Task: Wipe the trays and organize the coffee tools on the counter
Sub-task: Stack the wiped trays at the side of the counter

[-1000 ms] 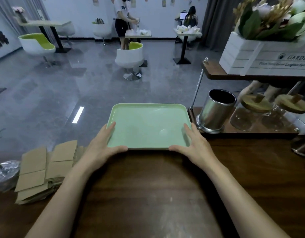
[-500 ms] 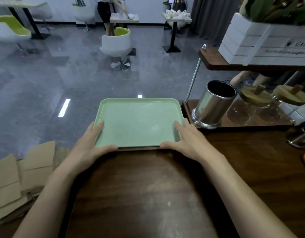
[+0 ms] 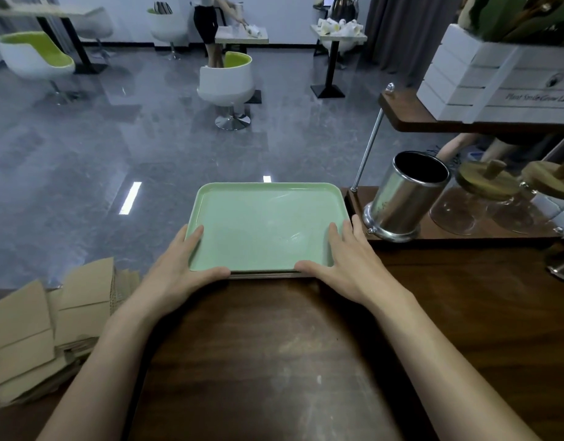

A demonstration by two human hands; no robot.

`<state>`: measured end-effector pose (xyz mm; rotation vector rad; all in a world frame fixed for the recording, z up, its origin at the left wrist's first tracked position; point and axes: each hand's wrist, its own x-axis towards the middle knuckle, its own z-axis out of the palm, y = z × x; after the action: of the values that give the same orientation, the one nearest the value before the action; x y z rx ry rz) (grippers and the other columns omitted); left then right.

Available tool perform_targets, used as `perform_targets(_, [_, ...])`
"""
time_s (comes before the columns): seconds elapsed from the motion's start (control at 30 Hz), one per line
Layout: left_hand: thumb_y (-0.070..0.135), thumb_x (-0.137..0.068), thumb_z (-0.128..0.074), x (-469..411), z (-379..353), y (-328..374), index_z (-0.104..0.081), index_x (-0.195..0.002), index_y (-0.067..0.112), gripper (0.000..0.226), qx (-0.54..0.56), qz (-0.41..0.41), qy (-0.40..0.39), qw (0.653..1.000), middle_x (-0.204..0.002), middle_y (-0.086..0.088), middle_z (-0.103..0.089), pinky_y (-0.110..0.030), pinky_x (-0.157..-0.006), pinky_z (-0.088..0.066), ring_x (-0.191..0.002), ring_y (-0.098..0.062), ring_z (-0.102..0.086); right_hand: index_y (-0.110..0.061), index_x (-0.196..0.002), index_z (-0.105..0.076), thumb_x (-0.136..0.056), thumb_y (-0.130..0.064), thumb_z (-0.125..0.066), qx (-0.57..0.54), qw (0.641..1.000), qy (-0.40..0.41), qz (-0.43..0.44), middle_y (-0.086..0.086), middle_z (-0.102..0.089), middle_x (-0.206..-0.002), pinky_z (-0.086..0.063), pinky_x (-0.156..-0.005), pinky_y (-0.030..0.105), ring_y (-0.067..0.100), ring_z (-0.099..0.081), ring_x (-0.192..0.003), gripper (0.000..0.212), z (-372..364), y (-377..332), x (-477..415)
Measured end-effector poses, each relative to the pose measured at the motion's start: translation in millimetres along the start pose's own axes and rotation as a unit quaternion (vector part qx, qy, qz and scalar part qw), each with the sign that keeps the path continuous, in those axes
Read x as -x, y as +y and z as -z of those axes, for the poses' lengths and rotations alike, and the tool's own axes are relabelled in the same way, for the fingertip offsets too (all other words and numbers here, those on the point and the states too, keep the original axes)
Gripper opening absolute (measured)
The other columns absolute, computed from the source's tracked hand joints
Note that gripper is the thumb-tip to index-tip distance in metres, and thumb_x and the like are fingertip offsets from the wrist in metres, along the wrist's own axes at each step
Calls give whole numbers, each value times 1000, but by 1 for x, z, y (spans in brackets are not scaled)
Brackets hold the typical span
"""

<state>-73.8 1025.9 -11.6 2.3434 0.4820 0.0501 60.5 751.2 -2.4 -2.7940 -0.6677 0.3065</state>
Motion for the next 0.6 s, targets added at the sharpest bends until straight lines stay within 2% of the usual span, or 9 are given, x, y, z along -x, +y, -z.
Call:
perform_targets(0.17, [61, -78, -76, -2, -5, -3, -13, -163, 30, 110, 11, -6, -7, 1000, -165, 18, -11, -28, -109, -28, -148, -10, -24, -8, -160, -12, -88, -81, -35, 0, 999, 27, 16, 16, -10, -167, -7, -126, 45, 29, 3, -155, 105, -8, -4, -7])
perform_targets(0.27, [79, -71, -67, -6, -10, -13, -3, -161, 39, 118, 9, -12, -14, 1000, -166, 17, -5, -42, -120, -30, -150, -13, -24, -8, -156, -25, -88, -81, -23, 47, 997, 54, 37, 14, -29, -159, -9, -125, 45, 29, -15, -149, 100, -16, -1, -10])
perform_targets(0.33, [84, -67, -62, -8, -13, -15, 1, -160, 42, 120, 10, -1, -13, 1000, -167, 16, -2, -47, -121, -29, -152, -15, -21, -10, -156, -27, -89, -79, -18, 56, 996, 59, 41, 12, -30, -158, -8, -125, 45, 26, -17, -148, 96, -21, 1, -11])
perform_targets(0.47, [96, -61, -51, -8, -18, -6, 0, -161, 40, 126, -21, 26, 3, 999, -170, 6, 10, -49, -125, -16, -157, -16, 1, -11, -158, -23, -92, -76, -18, 59, 996, 46, 42, 14, -23, -163, -3, -126, 46, 26, -10, -152, 92, -22, 3, -13])
perform_targets(0.53, [100, -66, -35, -12, -23, -2, -5, -161, 40, 117, -97, -4, 40, 994, -170, 1, 13, -52, -126, -5, -156, -19, 14, -12, -157, -26, -94, -74, -22, 57, 996, 49, 40, 13, -25, -162, -3, -126, 47, 26, -12, -151, 89, -20, 1, -12])
perform_targets(0.6, [97, -73, -19, -14, -32, 4, -17, -159, 44, 101, -167, -49, 75, 982, -171, 1, 7, -53, -125, 3, -156, -19, 15, -14, -155, -31, -95, -74, -24, 50, 996, 67, 42, 11, -29, -160, -2, -126, 48, 26, -15, -151, 85, -20, 0, -10])
